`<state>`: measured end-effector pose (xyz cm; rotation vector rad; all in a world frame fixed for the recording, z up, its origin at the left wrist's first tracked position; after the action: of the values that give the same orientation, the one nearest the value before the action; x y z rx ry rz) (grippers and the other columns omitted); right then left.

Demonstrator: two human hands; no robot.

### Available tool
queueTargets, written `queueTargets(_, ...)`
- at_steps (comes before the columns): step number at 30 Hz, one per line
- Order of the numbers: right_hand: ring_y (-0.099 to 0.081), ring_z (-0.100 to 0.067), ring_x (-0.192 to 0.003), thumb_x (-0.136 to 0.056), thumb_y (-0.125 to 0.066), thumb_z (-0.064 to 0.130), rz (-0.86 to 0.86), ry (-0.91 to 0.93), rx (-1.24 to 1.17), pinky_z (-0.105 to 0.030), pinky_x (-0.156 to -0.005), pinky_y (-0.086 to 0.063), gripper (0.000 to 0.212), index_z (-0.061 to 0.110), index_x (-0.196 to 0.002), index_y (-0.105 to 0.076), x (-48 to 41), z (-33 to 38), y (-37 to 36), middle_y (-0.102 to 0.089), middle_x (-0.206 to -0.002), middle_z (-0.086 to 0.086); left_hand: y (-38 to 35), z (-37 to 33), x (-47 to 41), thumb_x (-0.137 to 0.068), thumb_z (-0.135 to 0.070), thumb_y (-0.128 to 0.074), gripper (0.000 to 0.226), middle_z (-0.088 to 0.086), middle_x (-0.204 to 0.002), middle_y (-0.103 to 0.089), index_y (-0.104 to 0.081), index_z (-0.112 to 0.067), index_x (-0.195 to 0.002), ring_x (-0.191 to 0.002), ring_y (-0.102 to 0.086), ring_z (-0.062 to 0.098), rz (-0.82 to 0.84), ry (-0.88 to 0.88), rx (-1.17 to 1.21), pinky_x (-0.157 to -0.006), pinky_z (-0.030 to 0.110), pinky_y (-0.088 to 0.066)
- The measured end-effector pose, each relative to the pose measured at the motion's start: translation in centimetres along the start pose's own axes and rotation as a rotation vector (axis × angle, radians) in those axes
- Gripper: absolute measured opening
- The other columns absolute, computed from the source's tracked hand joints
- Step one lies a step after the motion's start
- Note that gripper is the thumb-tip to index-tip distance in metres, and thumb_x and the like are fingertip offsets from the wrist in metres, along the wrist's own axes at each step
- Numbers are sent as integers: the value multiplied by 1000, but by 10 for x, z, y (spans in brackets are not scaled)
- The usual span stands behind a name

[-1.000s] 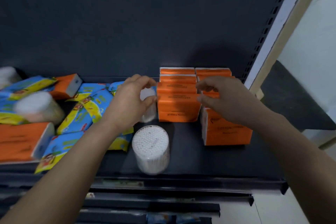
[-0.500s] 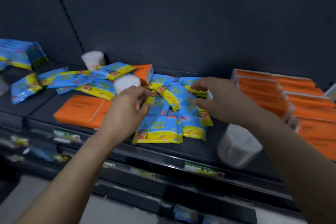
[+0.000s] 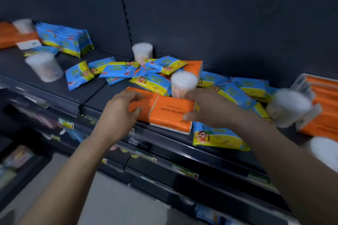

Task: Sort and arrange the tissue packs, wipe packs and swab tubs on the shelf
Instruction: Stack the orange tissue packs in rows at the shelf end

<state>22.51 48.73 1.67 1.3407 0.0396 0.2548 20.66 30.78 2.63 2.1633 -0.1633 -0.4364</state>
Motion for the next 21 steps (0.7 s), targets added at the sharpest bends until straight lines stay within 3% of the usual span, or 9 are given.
queueTargets(6, -43, -31, -120, -85, -60, 49, 179, 12, 72, -44, -98, -41, 65, 12, -134, -39, -21, 2, -32, -43, -134, -13, -22, 28, -7, -93, -12, -47, 43, 0, -142, -42, -45, -18, -135, -130, -39, 24, 138, 47, -196, -105, 44, -33)
queueTargets(9, -45, -32, -116, -78, -68, 50, 182, 7, 81, -41, -93, -43, 73, 8, -132, -40, -28, 4, -32, -38, -130, -13, -28, 37, -11, -95, -16, -46, 40, 2, -139, -45, -45, -20, -135, -127, -39, 26, 180, 89, -233, -105, 45, -32)
queueTargets(13, -50, -30, -98, -72, -74, 50, 199, 1, 59, -36, -75, -41, 66, 7, -115, -50, -31, 8, -29, -34, -117, -8, -32, 42, -23, -94, -22, -48, 41, 5, -132, -45, -44, -21, -135, -120, -36, 28, 192, 88, -317, -100, 45, -33)
queueTargets(18, -45, -19, -91, -77, -72, 44, 206, 0, -11, -31, -71, -40, 62, 10, -119, -42, -30, 9, -24, -35, -108, -2, -47, 52, -49, -84, -23, -57, 65, -1, -152, -21, -30, -23, -143, -140, -14, 22, 351, 105, -204, -113, 41, -21)
queueTargets(21, -46, -18, -88, -81, -70, 36, 164, -64, -61, -31, -69, -40, 49, 14, -114, -42, -30, 6, -16, -44, -101, -1, -57, 57, -63, -76, -32, -61, 72, -1, -149, -27, -32, -22, -142, -138, -19, 23, 456, 109, -139, -112, 34, -23)
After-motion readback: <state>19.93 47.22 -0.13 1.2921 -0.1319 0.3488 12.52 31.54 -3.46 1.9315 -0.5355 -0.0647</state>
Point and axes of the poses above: each hand's wrist, its own x-axis away from the middle knuckle, its own y-axis out of the back of the hand, z = x × y, the point moved 10 cm from there along -x, towards the middle knuckle
